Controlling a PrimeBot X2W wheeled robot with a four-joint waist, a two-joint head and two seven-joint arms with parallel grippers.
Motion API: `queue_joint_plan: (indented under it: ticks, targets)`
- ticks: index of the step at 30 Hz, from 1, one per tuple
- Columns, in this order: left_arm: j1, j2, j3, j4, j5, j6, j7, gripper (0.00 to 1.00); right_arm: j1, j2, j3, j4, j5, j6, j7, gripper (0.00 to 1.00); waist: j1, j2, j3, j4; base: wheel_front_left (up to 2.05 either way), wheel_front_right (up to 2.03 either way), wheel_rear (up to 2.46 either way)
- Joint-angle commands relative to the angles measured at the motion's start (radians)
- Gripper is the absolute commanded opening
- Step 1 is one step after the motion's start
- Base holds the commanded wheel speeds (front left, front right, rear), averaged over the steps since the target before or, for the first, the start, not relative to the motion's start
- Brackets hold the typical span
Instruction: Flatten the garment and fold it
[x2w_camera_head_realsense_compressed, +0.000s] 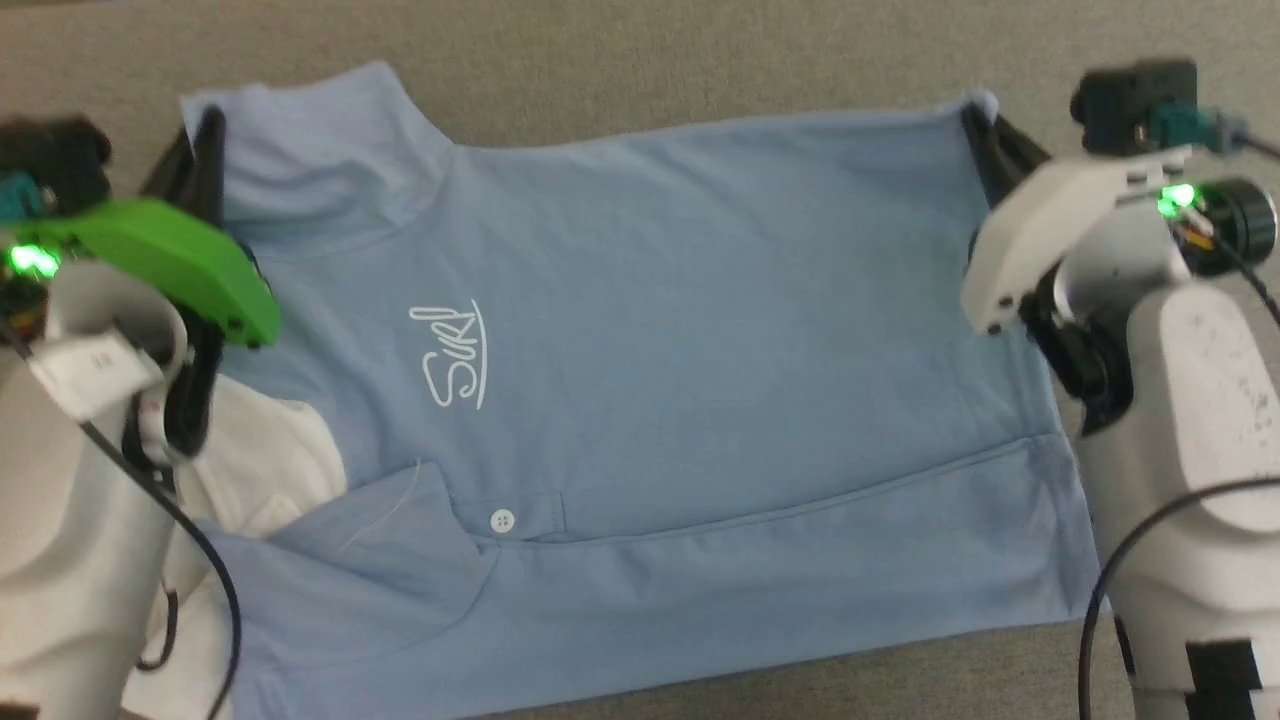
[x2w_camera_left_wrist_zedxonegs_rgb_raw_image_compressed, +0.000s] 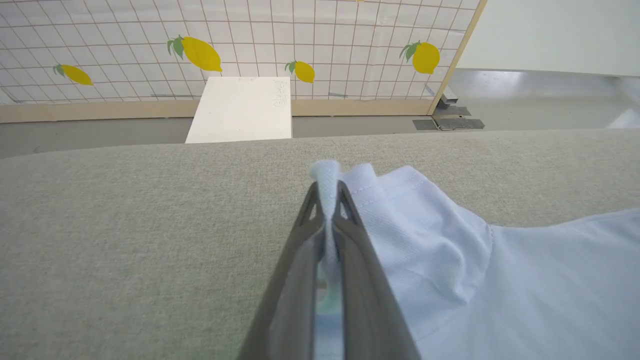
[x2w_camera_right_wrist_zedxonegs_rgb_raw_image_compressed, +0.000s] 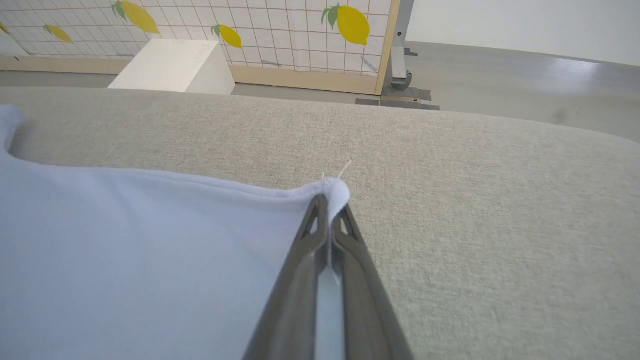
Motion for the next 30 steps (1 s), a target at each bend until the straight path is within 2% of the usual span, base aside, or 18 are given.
queue_joint_plan:
  ticks: [1, 5, 10, 20, 26, 30]
  targets:
    - [0.049, -0.002, 0.005, -0.021, 0.0, 0.0, -0.033, 0.0, 0.042, -0.014, 0.01, -0.016, 0.011, -0.002, -0.037, 0.0, 0.0, 0.0, -0.121, 0.041, 0.0, 0.0, 0.0]
    - [0.185, -0.012, 0.015, -0.09, -0.025, 0.009, -0.086, 0.0, 0.138, -0.045, 0.017, -0.041, 0.035, -0.002, -0.092, 0.0, 0.0, 0.0, -0.189, 0.06, 0.0, 0.0, 0.0]
    - [0.361, -0.02, 0.019, -0.193, -0.068, 0.03, -0.095, 0.0, 0.248, -0.081, -0.007, -0.062, 0.052, -0.002, -0.08, 0.0, 0.0, 0.0, -0.249, 0.086, 0.0, 0.0, 0.0]
    - [0.66, -0.032, 0.005, -0.29, -0.155, 0.071, -0.058, 0.0, 0.419, -0.15, -0.015, -0.084, 0.052, -0.002, 0.068, 0.0, 0.0, 0.0, -0.314, 0.119, 0.0, 0.0, 0.0]
    - [0.724, -0.045, -0.032, -0.27, -0.169, 0.055, -0.049, 0.0, 0.482, -0.18, 0.016, -0.062, 0.035, -0.002, 0.154, 0.0, 0.0, 0.0, -0.313, 0.134, 0.0, 0.0, 0.0]
    - [0.724, -0.055, -0.055, -0.231, -0.164, 0.046, -0.046, 0.0, 0.502, -0.179, 0.026, -0.034, 0.02, -0.002, 0.202, 0.0, 0.0, 0.0, -0.311, 0.138, 0.0, 0.0, 0.0]
